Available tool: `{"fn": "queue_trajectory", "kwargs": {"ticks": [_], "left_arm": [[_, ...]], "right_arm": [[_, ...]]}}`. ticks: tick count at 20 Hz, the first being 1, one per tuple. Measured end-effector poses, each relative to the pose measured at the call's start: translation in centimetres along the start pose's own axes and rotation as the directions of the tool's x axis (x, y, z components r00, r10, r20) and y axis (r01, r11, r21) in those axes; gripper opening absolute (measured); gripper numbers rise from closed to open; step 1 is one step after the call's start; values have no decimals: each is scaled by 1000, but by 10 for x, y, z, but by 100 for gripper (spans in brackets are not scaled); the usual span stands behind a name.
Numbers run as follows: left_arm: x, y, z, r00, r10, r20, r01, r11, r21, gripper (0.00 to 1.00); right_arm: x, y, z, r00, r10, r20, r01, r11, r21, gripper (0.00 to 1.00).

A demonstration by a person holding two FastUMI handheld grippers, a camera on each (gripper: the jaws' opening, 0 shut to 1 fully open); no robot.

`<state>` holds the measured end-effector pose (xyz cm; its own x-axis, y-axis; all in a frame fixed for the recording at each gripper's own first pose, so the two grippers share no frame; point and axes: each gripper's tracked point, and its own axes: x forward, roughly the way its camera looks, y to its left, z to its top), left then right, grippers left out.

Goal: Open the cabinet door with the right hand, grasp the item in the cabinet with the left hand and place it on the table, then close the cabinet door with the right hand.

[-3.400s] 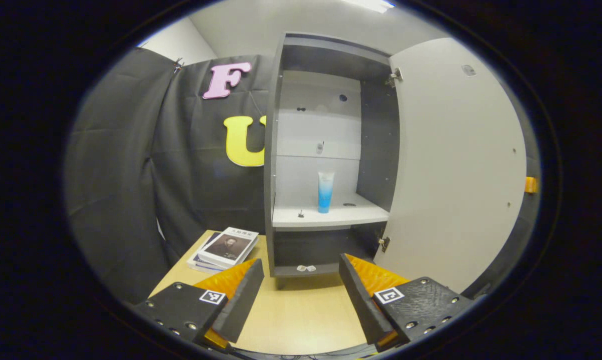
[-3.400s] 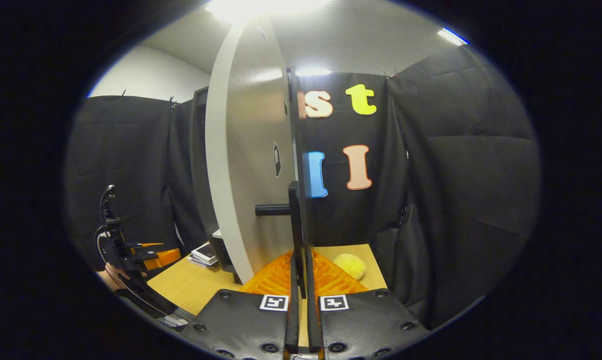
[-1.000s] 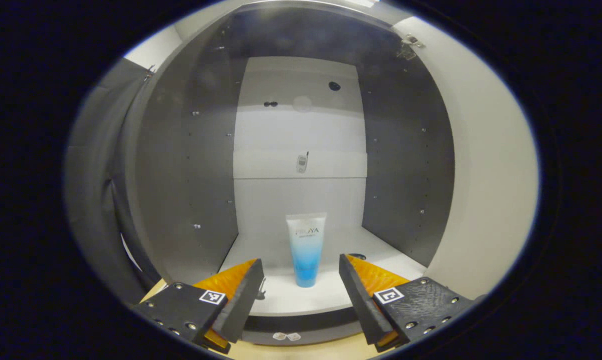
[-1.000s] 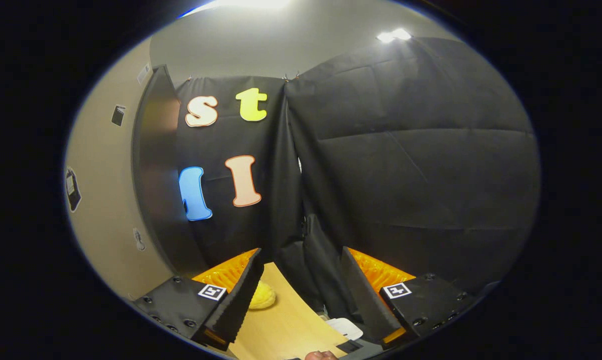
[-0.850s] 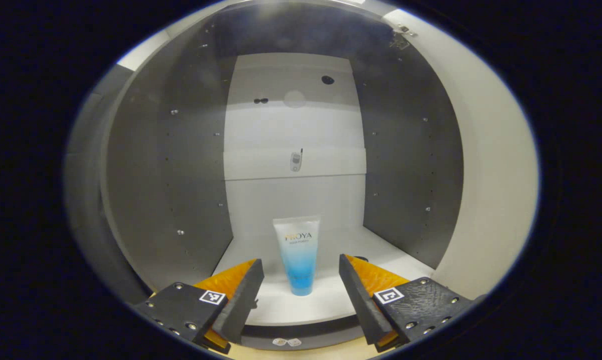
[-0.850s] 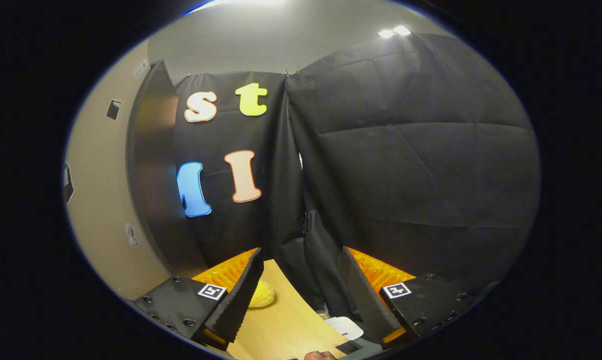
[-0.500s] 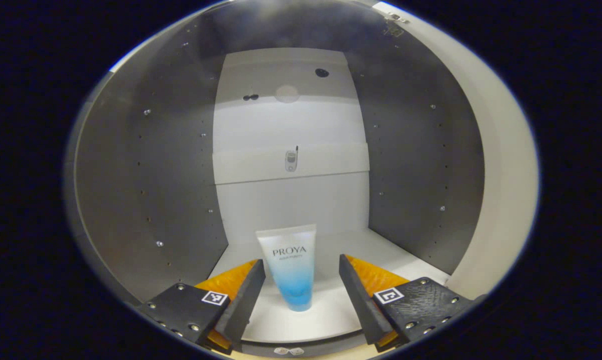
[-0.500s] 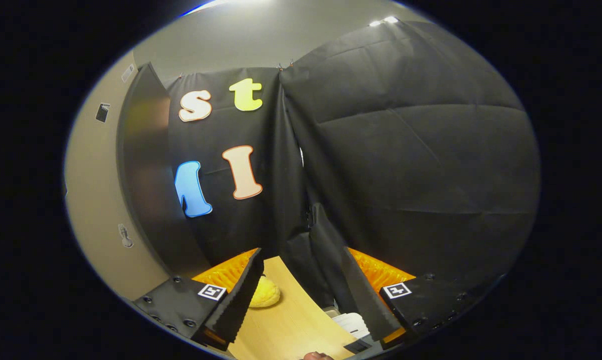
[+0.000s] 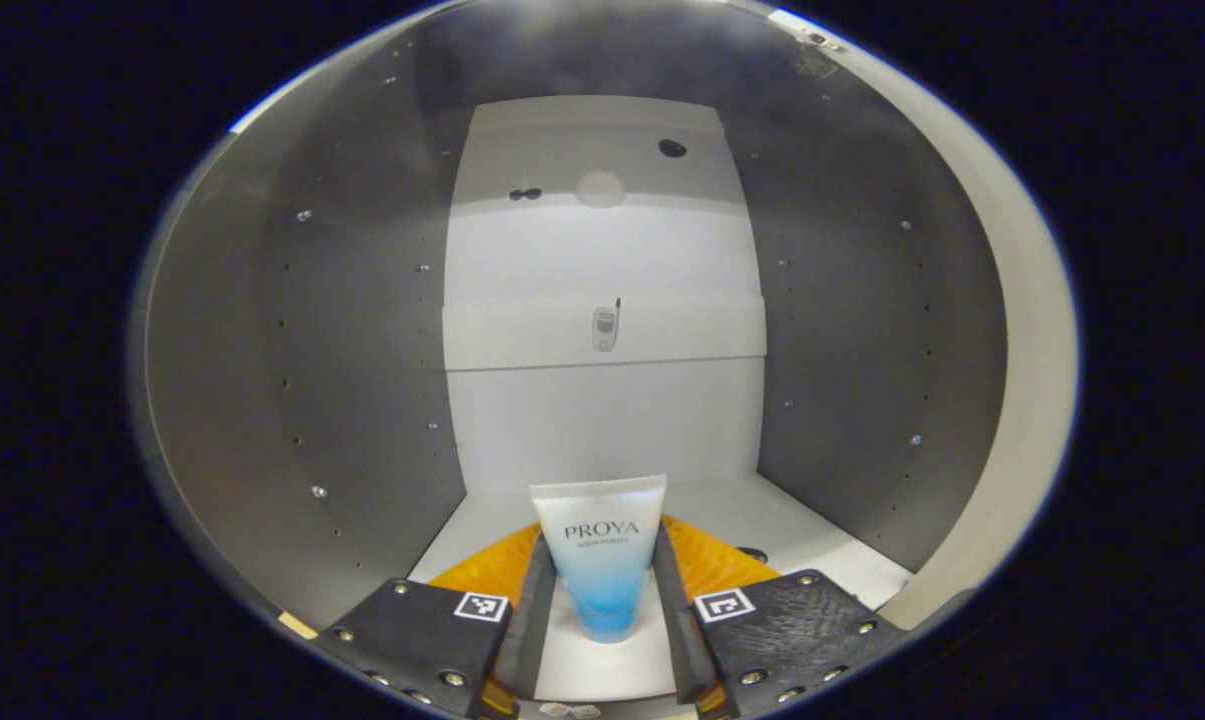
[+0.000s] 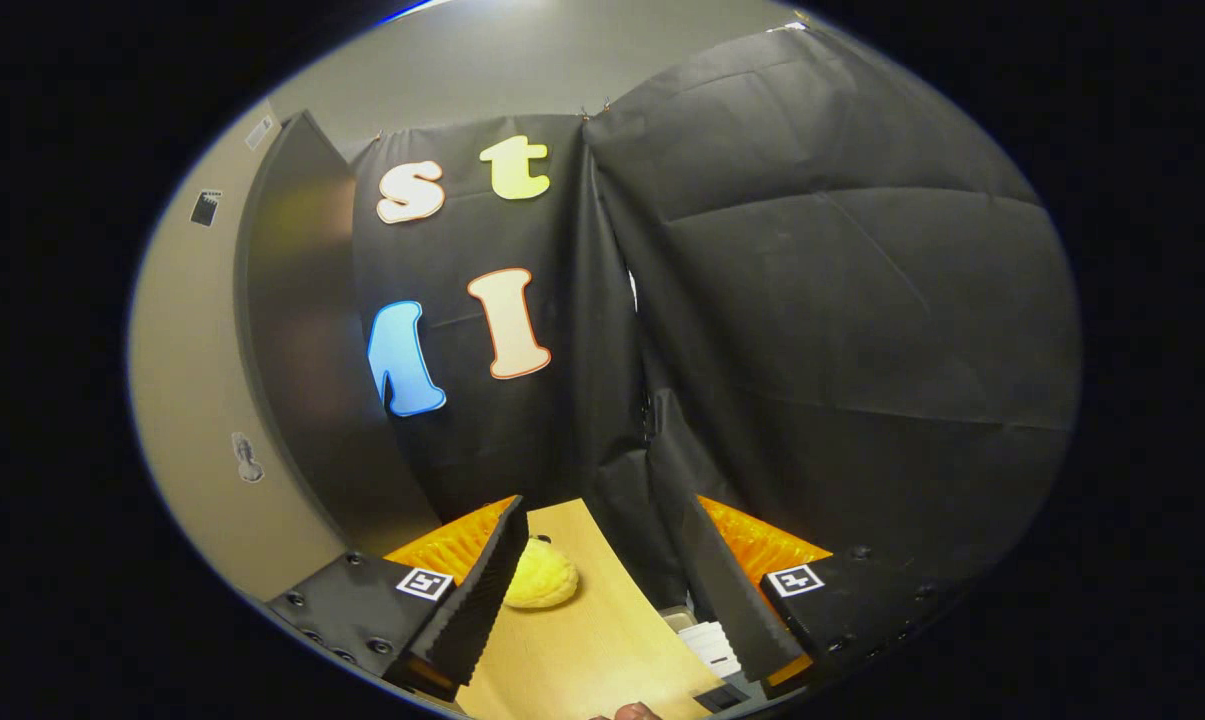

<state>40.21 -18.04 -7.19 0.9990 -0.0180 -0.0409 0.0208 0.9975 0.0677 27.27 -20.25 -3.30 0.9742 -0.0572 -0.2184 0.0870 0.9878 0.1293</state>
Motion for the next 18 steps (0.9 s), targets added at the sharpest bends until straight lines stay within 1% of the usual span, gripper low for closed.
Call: {"fn": "queue_trajectory", "kwargs": {"ticks": [2,6,8,12,15,16,18], "left_arm": [[-2,0,2,1000,-3,5,3,1000,2,52],[-18,0,15,999,-23,22,22,1000,20,52],[-31,-1,20,998,-47,30,46,998,31,52],[-66,3,22,997,-69,45,67,997,50,52],[-101,18,19,997,-43,70,38,997,69,52],[-112,25,13,998,-28,64,23,997,77,53],[-133,38,0,999,-3,48,-1,996,87,53]], "right_arm": [[1,3,3,1000,10,21,-10,1000,-13,98],[-3,6,-2,1000,20,7,-20,999,-46,98],[-10,8,-6,1000,24,7,-24,999,-44,98],[-31,1,-13,1000,0,5,0,999,-34,98],[-53,1,-15,1000,19,-3,-19,1000,-8,98],[-58,0,-15,1000,22,-4,-22,1000,-3,98],[-71,3,-16,999,32,0,-32,999,0,98]]}}
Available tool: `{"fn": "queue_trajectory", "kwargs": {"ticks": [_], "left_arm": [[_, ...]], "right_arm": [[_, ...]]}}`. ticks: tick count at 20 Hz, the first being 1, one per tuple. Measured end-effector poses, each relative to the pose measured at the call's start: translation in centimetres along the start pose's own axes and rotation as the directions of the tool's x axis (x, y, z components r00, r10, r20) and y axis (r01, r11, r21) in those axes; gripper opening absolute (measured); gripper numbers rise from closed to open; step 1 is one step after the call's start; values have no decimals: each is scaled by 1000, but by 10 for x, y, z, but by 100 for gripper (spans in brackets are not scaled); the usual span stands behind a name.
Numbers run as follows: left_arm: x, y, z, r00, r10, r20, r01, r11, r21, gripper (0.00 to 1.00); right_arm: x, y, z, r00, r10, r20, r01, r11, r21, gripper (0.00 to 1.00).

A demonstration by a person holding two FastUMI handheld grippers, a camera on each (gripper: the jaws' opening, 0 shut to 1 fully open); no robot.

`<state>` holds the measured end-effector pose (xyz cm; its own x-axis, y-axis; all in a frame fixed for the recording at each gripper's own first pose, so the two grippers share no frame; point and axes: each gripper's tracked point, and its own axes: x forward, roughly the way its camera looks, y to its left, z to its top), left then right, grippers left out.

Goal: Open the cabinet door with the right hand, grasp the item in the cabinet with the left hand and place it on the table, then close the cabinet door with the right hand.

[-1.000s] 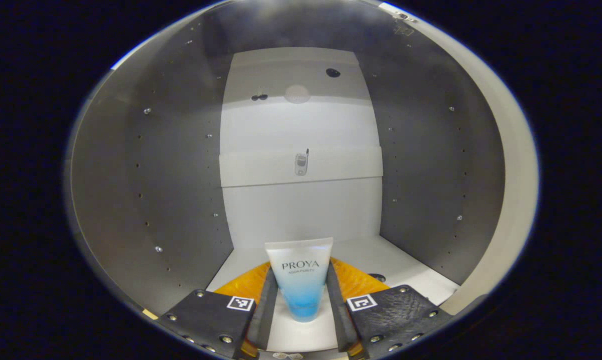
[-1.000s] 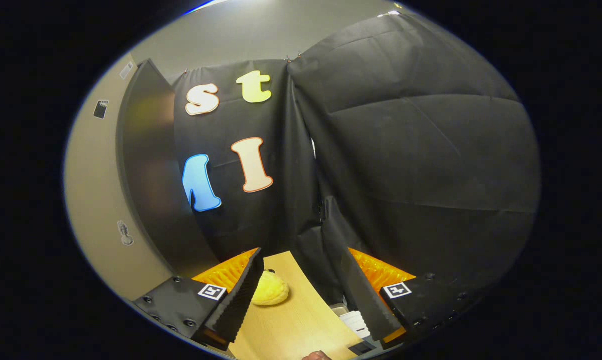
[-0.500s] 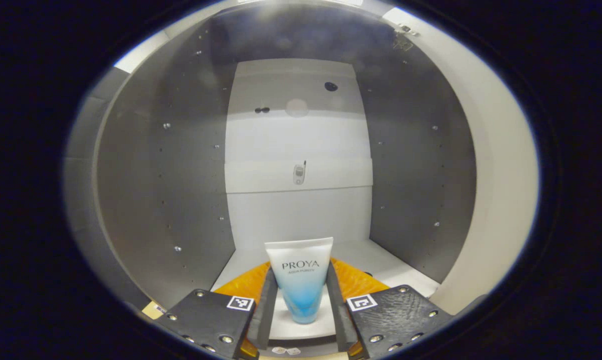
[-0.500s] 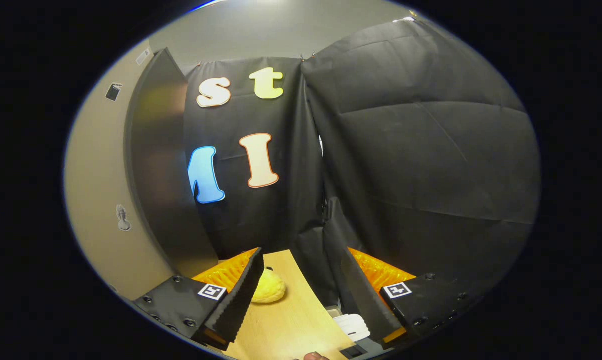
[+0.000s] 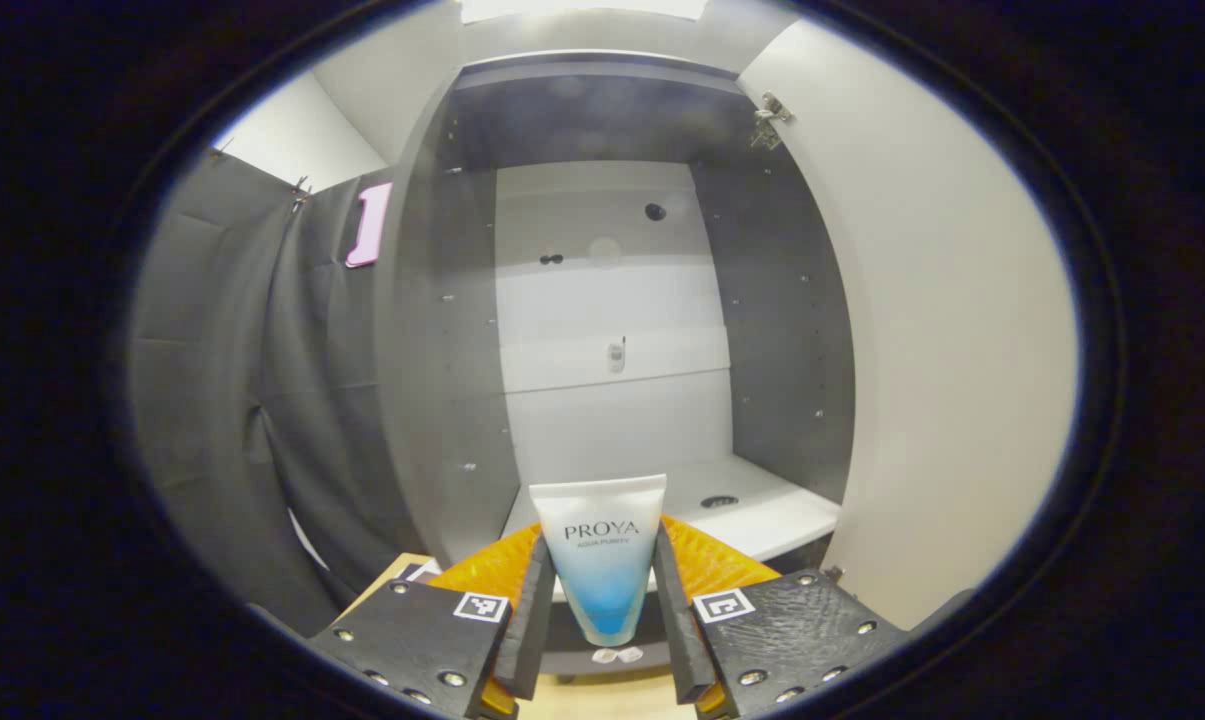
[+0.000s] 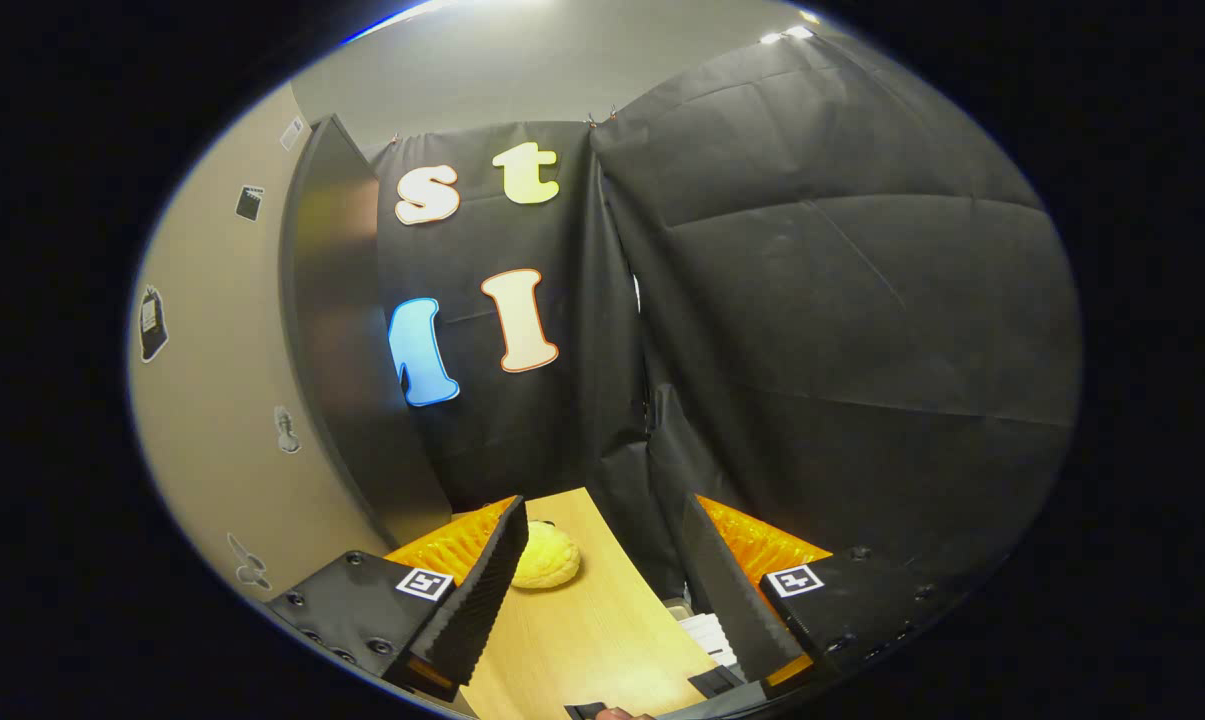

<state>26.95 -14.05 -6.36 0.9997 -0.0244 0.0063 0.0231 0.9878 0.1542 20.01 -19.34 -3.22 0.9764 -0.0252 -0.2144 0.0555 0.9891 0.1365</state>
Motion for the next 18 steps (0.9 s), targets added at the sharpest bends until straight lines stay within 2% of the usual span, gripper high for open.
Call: {"fn": "queue_trajectory", "kwargs": {"ticks": [4,7,9,12,18], "left_arm": [[-41,22,-40,999,33,-27,-33,999,4,52],[-70,35,-78,998,45,-49,-46,998,-30,52],[-86,43,-101,997,50,-52,-53,997,-56,52],[-105,47,-133,999,43,-17,-45,992,-116,52],[-131,56,-229,994,78,-78,-88,988,-124,53]], "right_arm": [[-28,3,-13,999,17,-31,-18,1000,-21,98],[-43,2,-20,999,13,-48,-14,999,-32,98],[-54,12,-26,996,44,-79,-46,999,-28,98],[-70,28,-20,994,93,-64,-94,995,-16,98],[-81,24,-15,997,45,-69,-49,998,-50,98]]}}
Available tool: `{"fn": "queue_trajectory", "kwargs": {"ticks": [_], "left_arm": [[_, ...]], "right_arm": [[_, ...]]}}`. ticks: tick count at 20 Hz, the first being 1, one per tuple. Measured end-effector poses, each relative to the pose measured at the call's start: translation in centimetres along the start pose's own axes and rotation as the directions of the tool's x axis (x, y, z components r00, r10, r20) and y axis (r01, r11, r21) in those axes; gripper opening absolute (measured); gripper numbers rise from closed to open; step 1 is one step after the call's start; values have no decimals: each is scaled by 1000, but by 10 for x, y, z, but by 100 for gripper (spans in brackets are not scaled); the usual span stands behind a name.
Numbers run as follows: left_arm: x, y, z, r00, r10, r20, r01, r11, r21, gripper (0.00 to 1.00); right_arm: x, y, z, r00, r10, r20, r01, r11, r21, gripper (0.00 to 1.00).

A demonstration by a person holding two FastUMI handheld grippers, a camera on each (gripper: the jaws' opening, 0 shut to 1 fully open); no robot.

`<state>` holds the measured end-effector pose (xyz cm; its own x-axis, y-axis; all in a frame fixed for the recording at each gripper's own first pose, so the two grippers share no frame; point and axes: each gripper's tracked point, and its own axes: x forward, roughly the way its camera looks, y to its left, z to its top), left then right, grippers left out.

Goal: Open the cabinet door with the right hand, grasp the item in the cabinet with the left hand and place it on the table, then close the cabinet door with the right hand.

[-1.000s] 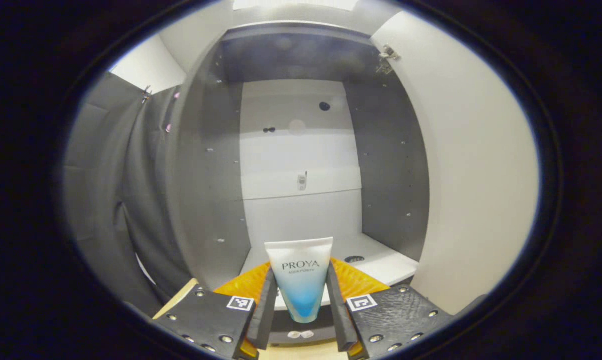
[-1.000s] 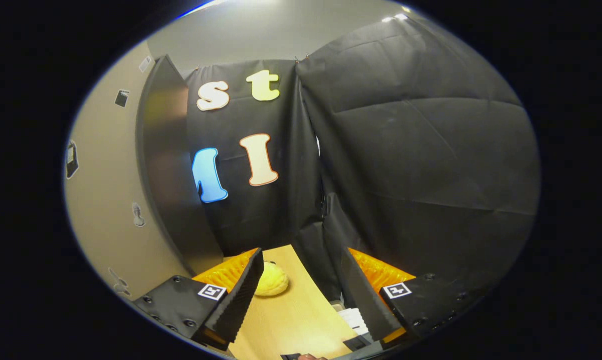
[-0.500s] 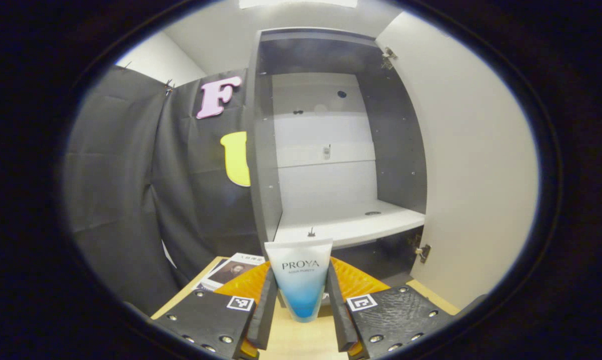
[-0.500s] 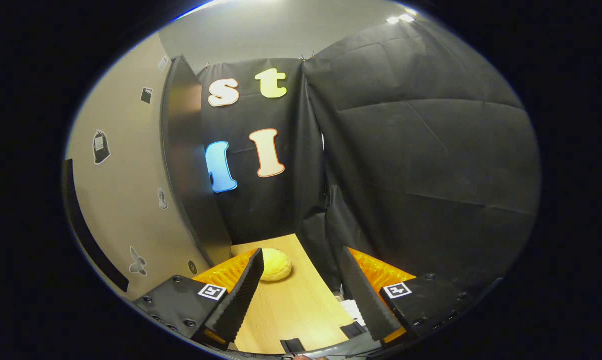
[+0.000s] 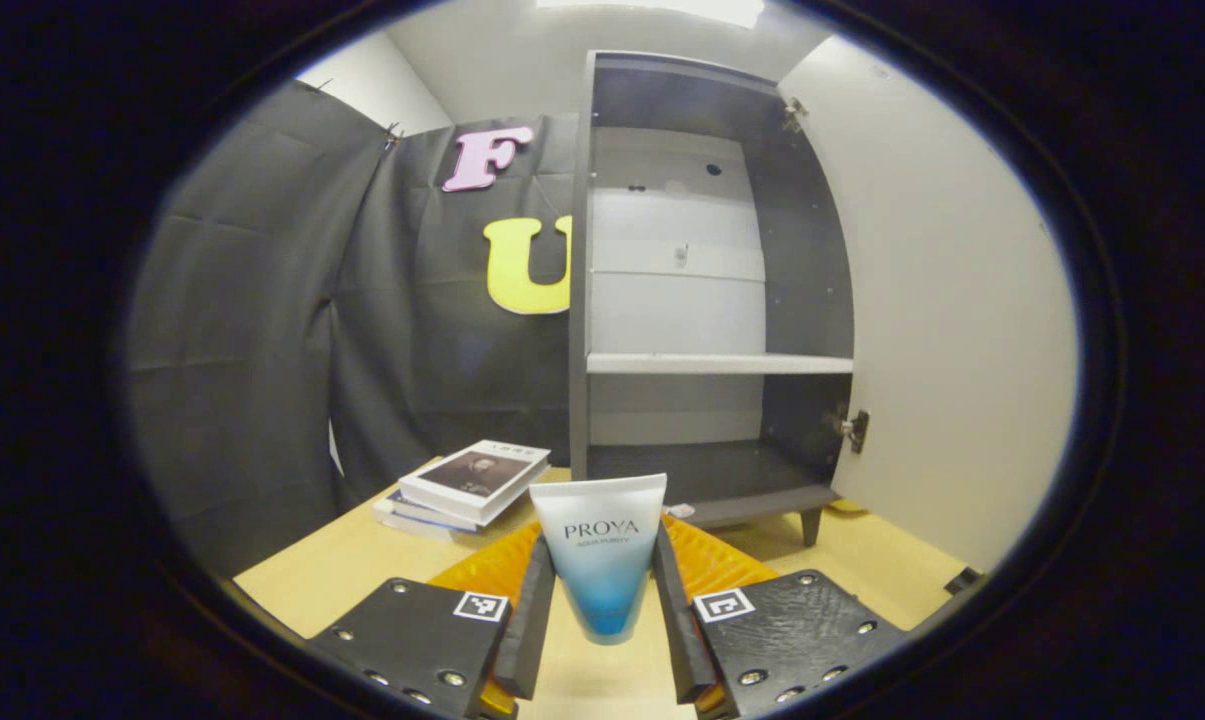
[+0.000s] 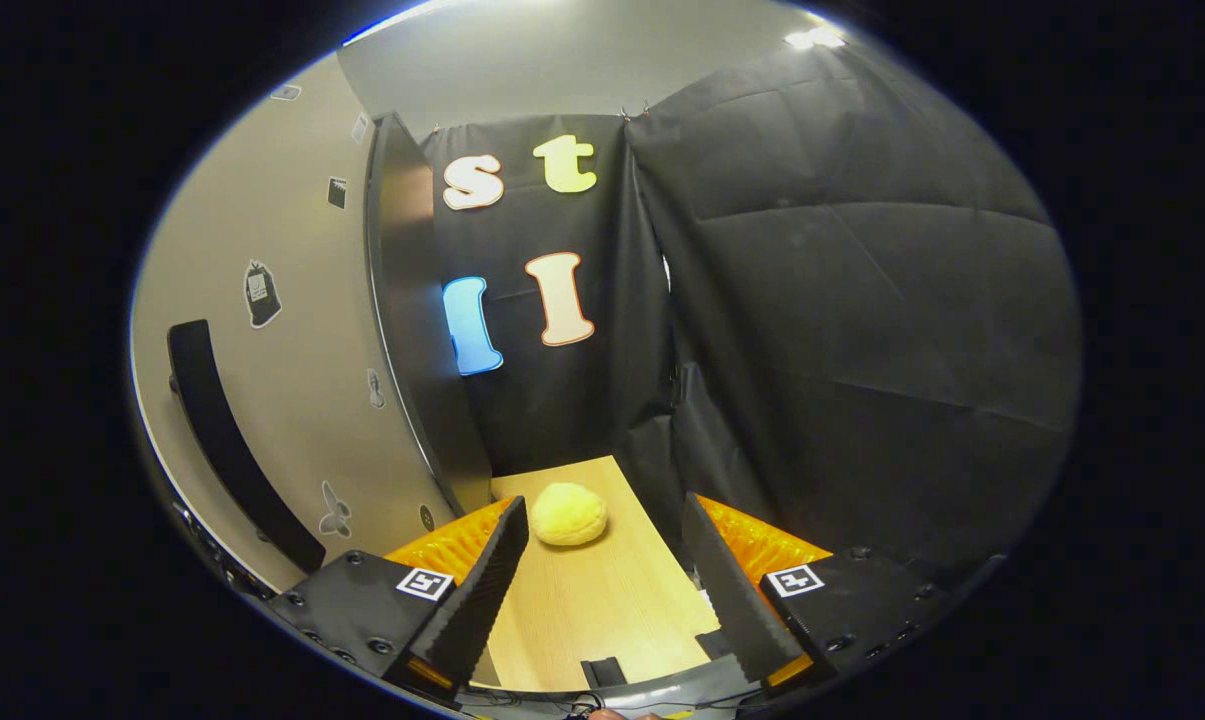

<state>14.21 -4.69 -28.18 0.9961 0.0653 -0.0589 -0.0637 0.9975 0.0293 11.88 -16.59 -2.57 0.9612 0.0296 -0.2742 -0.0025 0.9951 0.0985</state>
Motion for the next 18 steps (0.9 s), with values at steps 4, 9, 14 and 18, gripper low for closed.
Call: {"fn": "queue_trajectory", "kwargs": {"ticks": [4,9,14,18], "left_arm": [[-32,13,-56,997,45,-62,-47,998,-38,53],[-16,25,-109,989,58,-138,-62,998,-27,53],[-20,29,-132,986,48,-162,-48,999,6,53],[-20,17,-134,988,22,-150,-12,998,64,53]], "right_arm": [[0,1,5,999,-28,18,30,996,-85,98],[4,11,-8,1000,-27,-14,25,994,-102,98],[-2,-2,-18,996,-82,-28,77,987,-144,99],[-1,-11,-31,992,-110,-61,104,990,-90,94]]}}
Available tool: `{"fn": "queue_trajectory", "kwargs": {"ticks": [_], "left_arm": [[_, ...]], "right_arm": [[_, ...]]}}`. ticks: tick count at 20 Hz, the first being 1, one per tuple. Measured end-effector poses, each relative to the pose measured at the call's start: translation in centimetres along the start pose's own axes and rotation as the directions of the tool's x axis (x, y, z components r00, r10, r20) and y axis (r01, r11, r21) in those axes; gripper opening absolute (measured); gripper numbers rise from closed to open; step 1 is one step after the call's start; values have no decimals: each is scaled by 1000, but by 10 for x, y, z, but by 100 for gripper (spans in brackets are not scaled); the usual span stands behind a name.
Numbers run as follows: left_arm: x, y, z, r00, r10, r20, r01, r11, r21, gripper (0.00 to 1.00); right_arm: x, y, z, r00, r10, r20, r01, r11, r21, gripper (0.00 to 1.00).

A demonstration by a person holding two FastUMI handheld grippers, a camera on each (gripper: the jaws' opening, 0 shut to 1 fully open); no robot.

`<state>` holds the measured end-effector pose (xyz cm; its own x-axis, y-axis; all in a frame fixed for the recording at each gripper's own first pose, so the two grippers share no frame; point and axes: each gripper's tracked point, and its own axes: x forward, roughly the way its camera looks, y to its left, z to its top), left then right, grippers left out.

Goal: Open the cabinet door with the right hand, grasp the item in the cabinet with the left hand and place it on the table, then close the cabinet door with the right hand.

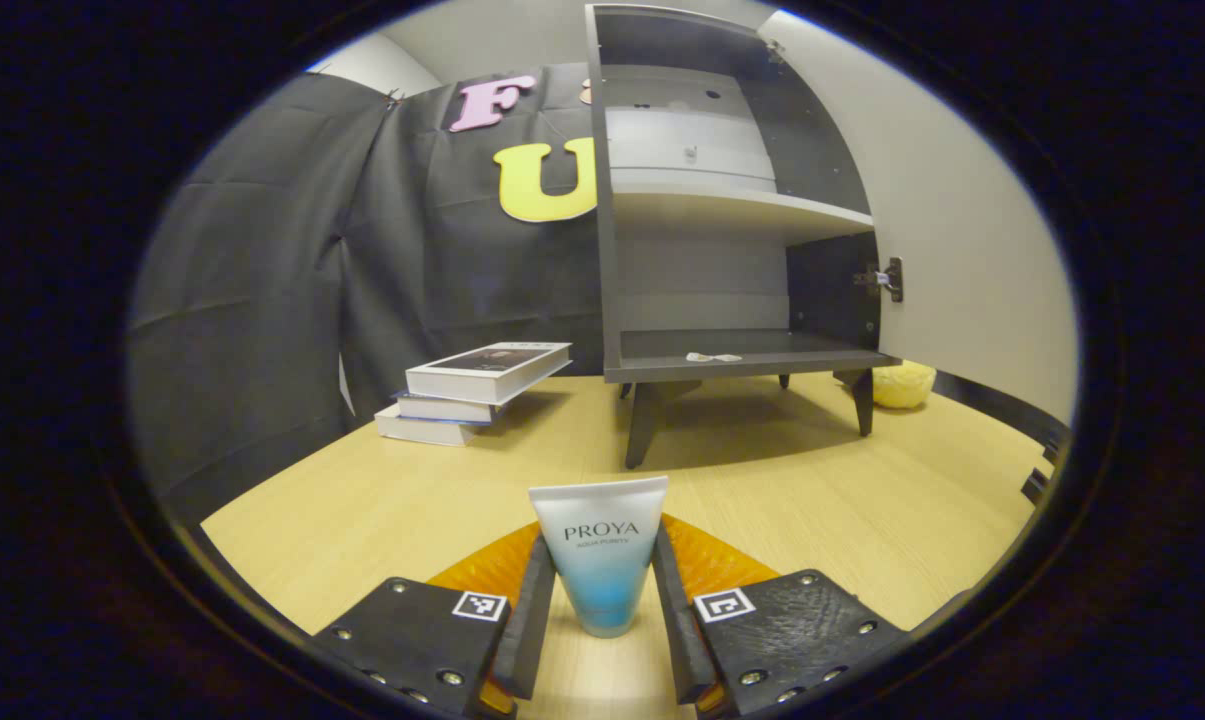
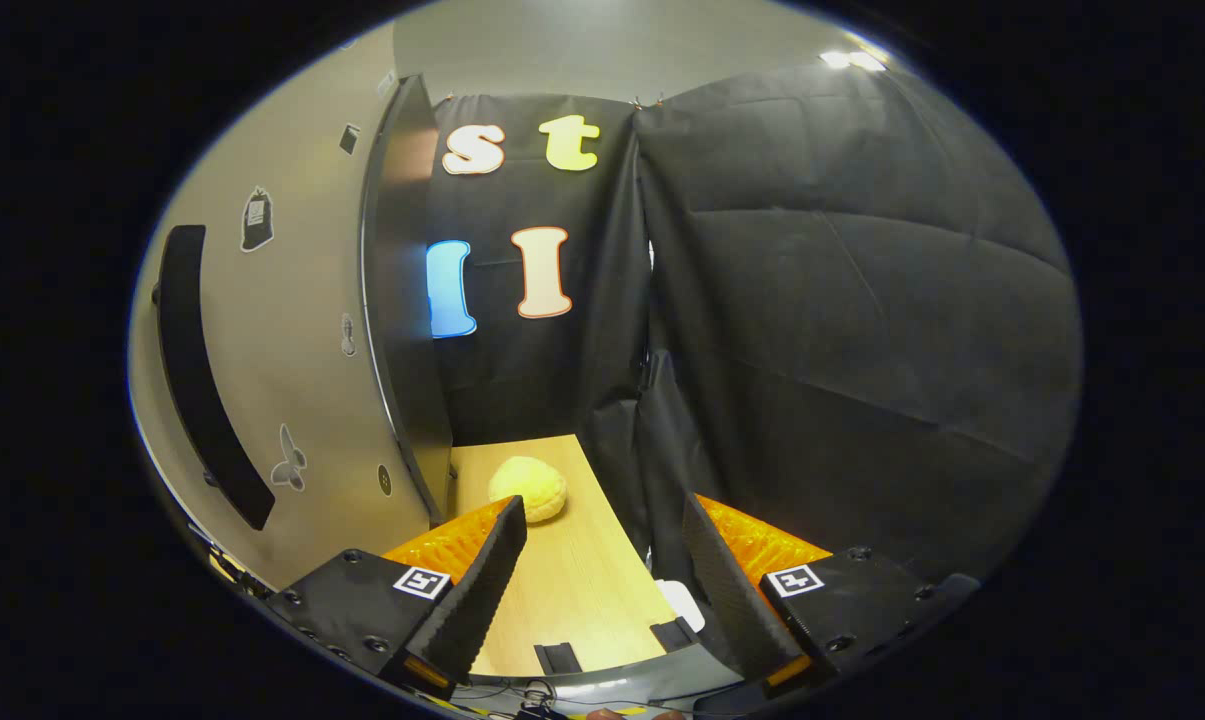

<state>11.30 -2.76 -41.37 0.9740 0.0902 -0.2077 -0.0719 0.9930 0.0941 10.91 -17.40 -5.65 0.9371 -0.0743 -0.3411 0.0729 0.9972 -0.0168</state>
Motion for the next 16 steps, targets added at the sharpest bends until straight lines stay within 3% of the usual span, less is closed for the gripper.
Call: {"fn": "queue_trajectory", "kwargs": {"ticks": [8,12,13,16], "left_arm": [[-8,1,-12,999,3,-34,-2,1000,9,55],[-20,6,3,1000,19,-19,-19,1000,3,78],[-23,5,9,1000,12,-16,-12,1000,-2,92],[-44,-1,37,1000,-15,3,15,1000,15,93]], "right_arm": [[0,2,-7,1000,-4,-18,4,1000,6,99],[-5,7,-2,1000,-3,8,3,1000,-14,99],[-8,5,-1,1000,0,14,0,1000,-8,99],[-12,-3,3,999,-11,33,9,999,53,99]]}}
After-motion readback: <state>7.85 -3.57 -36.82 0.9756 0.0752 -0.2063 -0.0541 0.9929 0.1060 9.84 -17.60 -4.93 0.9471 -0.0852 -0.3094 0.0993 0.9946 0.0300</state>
